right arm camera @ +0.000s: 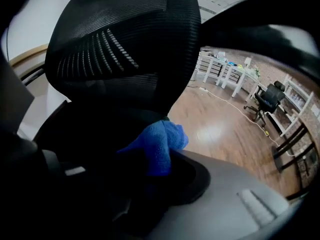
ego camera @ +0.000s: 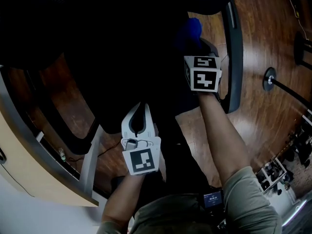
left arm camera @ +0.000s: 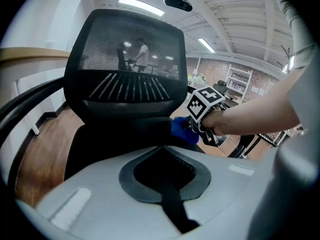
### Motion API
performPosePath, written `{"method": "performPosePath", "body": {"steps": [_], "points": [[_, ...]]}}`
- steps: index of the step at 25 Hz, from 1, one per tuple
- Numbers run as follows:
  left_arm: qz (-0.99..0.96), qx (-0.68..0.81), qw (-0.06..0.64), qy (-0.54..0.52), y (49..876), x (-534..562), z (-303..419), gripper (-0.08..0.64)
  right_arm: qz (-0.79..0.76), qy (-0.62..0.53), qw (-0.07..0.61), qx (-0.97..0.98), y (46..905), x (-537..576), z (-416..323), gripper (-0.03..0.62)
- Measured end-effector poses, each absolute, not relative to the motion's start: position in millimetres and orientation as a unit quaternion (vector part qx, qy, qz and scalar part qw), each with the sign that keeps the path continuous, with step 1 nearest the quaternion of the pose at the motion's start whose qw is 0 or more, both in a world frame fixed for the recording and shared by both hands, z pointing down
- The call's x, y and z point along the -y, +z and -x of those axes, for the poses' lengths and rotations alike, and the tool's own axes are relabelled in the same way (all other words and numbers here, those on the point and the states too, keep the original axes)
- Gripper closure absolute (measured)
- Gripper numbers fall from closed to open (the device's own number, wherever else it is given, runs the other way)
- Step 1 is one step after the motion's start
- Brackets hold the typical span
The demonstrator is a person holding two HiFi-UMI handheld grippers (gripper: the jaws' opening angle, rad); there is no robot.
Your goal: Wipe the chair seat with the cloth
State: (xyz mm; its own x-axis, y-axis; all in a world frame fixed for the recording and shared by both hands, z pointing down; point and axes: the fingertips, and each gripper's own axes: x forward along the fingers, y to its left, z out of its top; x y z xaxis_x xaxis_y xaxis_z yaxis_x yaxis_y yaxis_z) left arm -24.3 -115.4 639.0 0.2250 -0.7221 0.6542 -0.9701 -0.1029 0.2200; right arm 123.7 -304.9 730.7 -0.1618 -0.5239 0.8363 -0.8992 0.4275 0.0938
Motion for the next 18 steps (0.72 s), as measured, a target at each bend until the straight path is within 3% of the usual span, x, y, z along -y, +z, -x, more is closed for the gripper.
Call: {"method": "performPosePath", "body": {"steps": [10, 18], "points": [[-0.694, 0.623, 0.307, 0.19, 627, 101, 55, 0.555, -0.476, 0.2, 0.428, 0.742, 717, 293, -97, 0.499], [-0.65, 0.677, 0.291, 0.185, 604, 70, 112, 0.555, -0.372, 0.165, 0.39, 0.826, 680, 251, 24, 0.495]]}}
